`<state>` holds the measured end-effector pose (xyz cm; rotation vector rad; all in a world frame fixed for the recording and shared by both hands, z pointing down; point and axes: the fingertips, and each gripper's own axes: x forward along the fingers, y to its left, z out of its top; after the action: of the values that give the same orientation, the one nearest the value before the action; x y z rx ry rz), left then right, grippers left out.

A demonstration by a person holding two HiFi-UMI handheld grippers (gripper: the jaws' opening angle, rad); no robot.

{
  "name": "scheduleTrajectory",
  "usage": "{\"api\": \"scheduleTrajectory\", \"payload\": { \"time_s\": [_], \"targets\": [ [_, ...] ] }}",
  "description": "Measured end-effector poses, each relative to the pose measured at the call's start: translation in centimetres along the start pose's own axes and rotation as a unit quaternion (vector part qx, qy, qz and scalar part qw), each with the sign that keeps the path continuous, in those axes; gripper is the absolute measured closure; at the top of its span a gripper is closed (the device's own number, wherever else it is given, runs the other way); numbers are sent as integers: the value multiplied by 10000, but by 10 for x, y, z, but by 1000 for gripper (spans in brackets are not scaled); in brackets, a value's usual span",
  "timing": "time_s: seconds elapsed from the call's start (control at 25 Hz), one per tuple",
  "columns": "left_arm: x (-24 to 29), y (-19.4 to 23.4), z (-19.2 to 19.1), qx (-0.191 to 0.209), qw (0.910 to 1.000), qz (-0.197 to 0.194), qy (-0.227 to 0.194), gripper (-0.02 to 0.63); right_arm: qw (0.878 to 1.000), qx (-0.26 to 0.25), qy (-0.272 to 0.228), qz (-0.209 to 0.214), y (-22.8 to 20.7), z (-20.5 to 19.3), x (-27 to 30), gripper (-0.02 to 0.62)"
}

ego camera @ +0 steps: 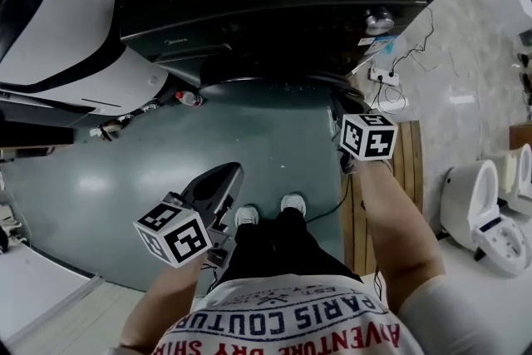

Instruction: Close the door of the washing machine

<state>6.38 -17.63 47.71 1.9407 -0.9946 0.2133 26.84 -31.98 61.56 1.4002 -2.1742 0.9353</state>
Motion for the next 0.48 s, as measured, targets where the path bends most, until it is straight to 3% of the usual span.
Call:
{"api": "scheduleTrajectory", "payload": {
  "time_s": [0.48],
  "targets": [
    [17,12,-6,-11,9998,13,177,581,9979,429,-483,-106,-20,43,31,574]
  ]
}}
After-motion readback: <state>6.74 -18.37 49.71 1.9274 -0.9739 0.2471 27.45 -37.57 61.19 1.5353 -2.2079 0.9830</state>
